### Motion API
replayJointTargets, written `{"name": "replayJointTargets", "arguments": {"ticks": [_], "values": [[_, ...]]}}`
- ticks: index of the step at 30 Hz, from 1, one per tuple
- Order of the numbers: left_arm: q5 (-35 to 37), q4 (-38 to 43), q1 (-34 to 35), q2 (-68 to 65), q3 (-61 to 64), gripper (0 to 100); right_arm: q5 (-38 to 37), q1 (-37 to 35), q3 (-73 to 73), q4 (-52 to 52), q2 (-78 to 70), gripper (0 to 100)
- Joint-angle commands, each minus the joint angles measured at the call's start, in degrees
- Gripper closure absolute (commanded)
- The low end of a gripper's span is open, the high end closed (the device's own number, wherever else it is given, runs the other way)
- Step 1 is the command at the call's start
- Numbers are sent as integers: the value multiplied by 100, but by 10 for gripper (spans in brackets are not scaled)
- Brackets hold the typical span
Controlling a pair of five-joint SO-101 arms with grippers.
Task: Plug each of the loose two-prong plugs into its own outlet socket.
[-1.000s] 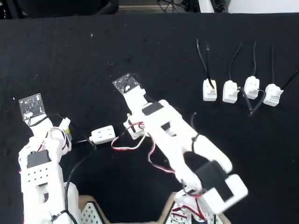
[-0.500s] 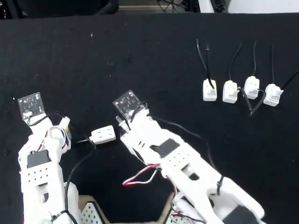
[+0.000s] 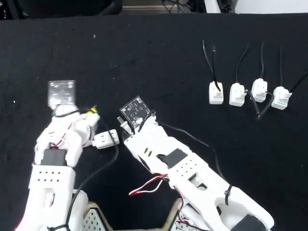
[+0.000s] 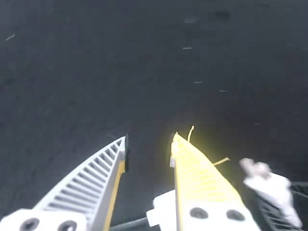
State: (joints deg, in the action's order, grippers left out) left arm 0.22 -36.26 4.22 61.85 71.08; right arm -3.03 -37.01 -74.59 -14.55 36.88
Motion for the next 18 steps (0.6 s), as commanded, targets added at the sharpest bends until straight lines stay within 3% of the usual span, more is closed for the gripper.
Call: {"name": "replayJointTargets", "arguments": {"ticks": [1, 6, 12, 18], "values": [[-334, 422, -541, 53, -224, 841, 35, -70, 40, 176, 198, 984], [-343, 1099, -567, 105, 523, 841, 44, -255, -40, 466, 189, 984], [-325, 1257, -532, 105, 848, 841, 44, -774, -664, 1811, 189, 984], [791, 1284, -541, 114, 822, 841, 44, -791, -875, 2330, 189, 984]]}}
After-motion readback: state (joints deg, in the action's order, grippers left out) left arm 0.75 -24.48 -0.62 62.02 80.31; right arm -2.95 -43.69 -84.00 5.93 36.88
